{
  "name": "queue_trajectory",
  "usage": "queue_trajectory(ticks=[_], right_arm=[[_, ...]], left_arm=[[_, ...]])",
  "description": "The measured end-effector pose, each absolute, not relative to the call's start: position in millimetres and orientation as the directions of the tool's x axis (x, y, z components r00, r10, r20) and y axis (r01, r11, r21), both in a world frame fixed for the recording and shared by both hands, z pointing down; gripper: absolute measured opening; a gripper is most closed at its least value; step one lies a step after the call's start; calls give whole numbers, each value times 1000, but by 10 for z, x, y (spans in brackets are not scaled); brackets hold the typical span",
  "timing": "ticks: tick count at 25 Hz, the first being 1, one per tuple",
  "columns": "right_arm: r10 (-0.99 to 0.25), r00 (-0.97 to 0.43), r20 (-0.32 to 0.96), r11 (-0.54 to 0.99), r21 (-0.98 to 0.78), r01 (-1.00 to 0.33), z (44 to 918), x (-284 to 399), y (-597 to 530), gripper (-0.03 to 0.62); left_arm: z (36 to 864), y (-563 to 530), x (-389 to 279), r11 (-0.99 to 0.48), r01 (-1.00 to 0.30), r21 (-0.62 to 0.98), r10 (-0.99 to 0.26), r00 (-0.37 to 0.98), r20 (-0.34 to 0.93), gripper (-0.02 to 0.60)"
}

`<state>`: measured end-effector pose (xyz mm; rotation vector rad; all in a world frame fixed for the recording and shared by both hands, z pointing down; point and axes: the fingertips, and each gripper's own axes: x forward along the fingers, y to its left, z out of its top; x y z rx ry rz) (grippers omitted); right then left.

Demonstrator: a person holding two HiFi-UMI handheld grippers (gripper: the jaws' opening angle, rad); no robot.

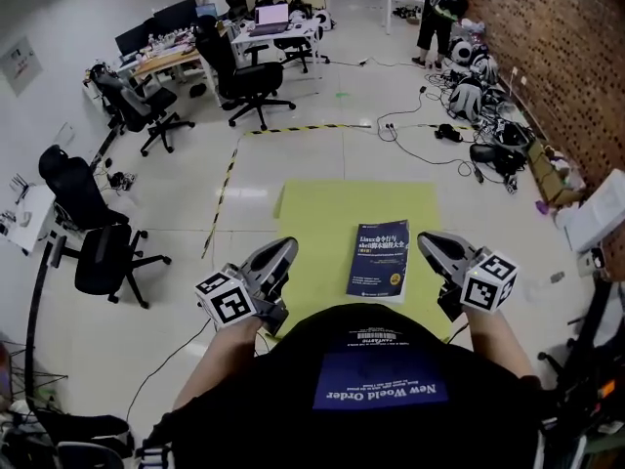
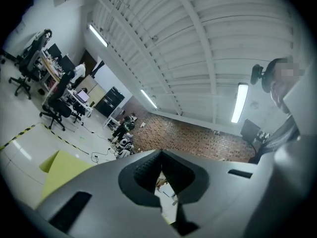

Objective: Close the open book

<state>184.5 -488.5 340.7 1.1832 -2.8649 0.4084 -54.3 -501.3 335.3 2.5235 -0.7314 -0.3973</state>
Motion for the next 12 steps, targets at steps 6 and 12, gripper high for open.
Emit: queue_trajectory(ticks=[6, 12], right_arm=[[-679, -723, 127, 692, -215, -689, 3407, 1702, -4947, -17], [-685, -716, 134, 686, -212, -696, 3442, 1513, -4885, -17]], left_arm=[[3367, -5070, -594, -738, -414, 533, -557, 819, -137, 6], [3432, -5032, -824, -746, -400, 533, -540, 831, -132, 6]])
